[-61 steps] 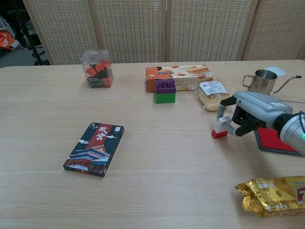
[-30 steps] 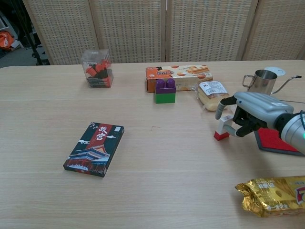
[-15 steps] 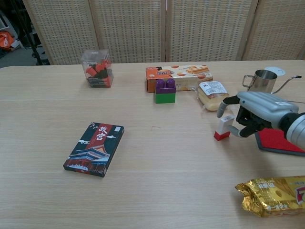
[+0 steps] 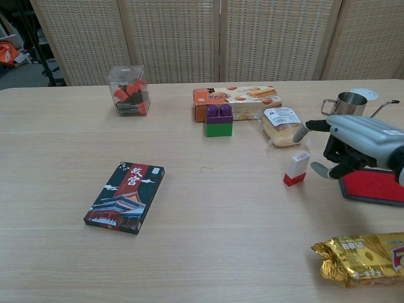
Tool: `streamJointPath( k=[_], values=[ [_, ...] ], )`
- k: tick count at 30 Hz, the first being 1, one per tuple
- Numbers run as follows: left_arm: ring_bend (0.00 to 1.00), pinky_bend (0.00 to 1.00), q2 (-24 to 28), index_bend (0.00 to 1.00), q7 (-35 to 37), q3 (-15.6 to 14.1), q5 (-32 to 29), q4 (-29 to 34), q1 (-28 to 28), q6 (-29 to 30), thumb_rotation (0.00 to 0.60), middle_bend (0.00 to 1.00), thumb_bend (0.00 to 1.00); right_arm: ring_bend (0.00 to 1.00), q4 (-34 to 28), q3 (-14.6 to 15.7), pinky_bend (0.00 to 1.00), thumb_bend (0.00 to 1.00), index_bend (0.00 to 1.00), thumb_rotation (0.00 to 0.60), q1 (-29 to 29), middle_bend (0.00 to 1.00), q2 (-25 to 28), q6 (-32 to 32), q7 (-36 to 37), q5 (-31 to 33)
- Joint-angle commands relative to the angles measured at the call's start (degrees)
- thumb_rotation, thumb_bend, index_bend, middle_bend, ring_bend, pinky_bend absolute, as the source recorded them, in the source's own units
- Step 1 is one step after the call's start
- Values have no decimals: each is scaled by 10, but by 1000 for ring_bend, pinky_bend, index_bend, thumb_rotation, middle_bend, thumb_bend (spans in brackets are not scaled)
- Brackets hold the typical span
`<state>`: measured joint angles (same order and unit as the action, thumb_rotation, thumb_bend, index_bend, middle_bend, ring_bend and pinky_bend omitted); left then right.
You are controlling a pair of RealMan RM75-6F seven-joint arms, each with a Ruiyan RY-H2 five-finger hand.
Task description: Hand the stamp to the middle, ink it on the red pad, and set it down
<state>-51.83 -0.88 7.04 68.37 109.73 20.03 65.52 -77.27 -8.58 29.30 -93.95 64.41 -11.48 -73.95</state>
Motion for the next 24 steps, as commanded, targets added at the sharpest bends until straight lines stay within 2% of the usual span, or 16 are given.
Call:
streamJointPath(
  k=[1,6,9,10,11,12,14,16,17,19,24],
  values=[
    [0,0,6,0,10,-2,11,4,-5,5,600,0,15,1000,-55,8,1000,465,255,600,-18,967,39,35,-12,-23],
    [0,0,17,0,29,-9,36,9,-18,19,600,0,15,1000,-125,12,1000,377,254,600,-42,947,94,91,-6,-63],
    [0,0,24,0,45,-15,52,9,-29,30,600,0,15,935,-155,10,1000,195,243,600,-58,864,127,124,5,-81],
    [0,0,27,0,52,-17,59,9,-35,38,600,0,16,841,-165,9,961,106,230,600,-65,785,142,138,9,-88],
    [0,0,29,0,57,-19,64,8,-39,42,600,0,15,671,-170,9,865,40,203,600,-70,655,151,147,11,-93],
    [0,0,32,0,65,-22,72,8,-46,50,600,0,16,533,-178,10,776,14,178,600,-78,549,164,161,13,-100],
    [0,0,36,0,77,-27,87,6,-57,64,600,0,15,148,-194,16,469,0,89,600,-92,231,191,172,11,-104],
    [0,0,38,0,85,-34,103,2,-67,76,600,0,16,23,-211,23,300,0,31,600,-104,68,219,180,-5,-104],
    [0,0,37,0,89,-39,112,-1,-73,84,600,0,16,0,-219,27,238,0,11,600,-111,19,233,186,-8,-108],
    [0,0,34,0,93,-45,128,-11,-83,98,600,0,16,0,-226,34,191,0,0,600,-122,0,257,197,-6,-119],
    [0,0,17,0,103,-53,149,-44,-108,139,600,0,16,0,-197,41,135,0,0,600,-160,0,274,265,-11,-152]
  ],
)
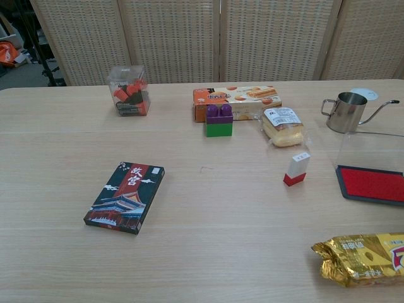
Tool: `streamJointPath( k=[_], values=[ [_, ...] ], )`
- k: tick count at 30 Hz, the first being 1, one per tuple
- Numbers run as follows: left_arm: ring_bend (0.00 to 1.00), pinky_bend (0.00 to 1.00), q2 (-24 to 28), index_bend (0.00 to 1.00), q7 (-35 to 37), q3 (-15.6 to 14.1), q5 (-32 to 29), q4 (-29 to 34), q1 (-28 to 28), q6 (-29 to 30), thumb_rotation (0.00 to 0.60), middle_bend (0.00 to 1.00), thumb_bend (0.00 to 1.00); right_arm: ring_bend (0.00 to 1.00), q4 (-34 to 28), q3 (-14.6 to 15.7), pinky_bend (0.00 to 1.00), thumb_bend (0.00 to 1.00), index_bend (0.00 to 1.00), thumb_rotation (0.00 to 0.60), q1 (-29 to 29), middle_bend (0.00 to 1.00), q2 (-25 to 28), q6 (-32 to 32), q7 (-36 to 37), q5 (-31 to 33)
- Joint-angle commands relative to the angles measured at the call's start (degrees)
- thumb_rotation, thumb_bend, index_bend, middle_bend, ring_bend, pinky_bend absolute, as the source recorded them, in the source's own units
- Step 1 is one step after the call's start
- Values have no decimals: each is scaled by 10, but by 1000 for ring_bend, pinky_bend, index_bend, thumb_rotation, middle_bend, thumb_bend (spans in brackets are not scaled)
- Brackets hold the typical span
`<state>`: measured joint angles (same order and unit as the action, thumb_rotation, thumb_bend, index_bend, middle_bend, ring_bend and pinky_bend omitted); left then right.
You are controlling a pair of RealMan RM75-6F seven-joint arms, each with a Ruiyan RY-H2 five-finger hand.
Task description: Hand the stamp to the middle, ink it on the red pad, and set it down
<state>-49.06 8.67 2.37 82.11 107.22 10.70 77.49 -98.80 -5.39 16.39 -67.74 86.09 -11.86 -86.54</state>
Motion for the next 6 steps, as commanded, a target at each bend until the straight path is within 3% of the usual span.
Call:
streamJointPath(
  k=[1,6],
  values=[
    [0,0,-14,0,9,-8,14,-24,-17,23,600,0,16,0,24,11,118,0,0,600,-37,0,10,57,-7,-29],
    [0,0,-28,0,16,-15,33,-49,-28,39,600,0,16,0,66,26,90,0,0,600,-65,0,-4,85,33,-43]
  ],
)
